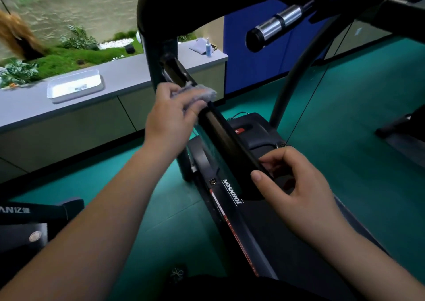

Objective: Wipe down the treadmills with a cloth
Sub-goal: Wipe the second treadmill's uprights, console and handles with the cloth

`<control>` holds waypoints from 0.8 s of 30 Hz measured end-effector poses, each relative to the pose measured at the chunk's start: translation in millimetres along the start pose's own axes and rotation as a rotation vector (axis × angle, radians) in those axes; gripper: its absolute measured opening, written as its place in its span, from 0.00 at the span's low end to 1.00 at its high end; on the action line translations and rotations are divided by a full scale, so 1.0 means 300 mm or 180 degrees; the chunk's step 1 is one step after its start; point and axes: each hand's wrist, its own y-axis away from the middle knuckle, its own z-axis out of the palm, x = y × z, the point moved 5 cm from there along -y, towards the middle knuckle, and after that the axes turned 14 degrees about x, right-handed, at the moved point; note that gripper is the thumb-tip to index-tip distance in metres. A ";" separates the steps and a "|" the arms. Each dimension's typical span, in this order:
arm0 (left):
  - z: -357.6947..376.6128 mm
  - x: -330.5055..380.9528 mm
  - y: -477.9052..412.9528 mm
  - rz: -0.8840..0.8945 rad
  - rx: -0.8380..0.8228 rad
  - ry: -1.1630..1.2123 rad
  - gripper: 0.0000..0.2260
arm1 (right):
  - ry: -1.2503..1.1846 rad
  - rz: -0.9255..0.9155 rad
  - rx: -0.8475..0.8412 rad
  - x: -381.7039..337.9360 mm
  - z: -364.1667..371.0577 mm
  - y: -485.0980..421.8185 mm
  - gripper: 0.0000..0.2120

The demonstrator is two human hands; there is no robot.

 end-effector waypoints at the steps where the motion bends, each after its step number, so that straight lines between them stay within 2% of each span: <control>1: -0.001 -0.031 -0.046 -0.0074 -0.0053 -0.0025 0.10 | -0.0001 0.0018 0.0029 -0.012 0.000 -0.012 0.09; 3: -0.022 -0.041 -0.083 -0.0023 -0.0112 -0.0031 0.09 | 0.0081 0.0041 0.0086 -0.036 0.009 -0.034 0.07; 6: -0.056 0.081 0.016 0.0681 -0.0115 0.0207 0.10 | 0.0438 0.0096 0.0234 -0.071 0.042 -0.061 0.04; 9: -0.034 0.129 0.129 0.1234 -0.0452 0.0385 0.14 | 0.0930 0.0113 0.0524 -0.106 0.088 -0.063 0.07; 12: 0.010 -0.002 -0.013 0.1092 -0.0269 0.0273 0.15 | 0.1221 0.0274 0.0850 -0.133 0.112 -0.053 0.09; 16: 0.062 -0.210 -0.266 0.0710 -0.0182 -0.0252 0.14 | 0.1483 0.0406 0.1133 -0.161 0.127 -0.053 0.10; 19: 0.076 -0.255 -0.353 0.0501 -0.0185 -0.0296 0.14 | 0.1640 0.0487 0.1216 -0.175 0.136 -0.054 0.10; 24: 0.050 -0.122 -0.152 0.1448 -0.0538 0.0397 0.13 | 0.1685 0.0660 0.1384 -0.188 0.138 -0.045 0.09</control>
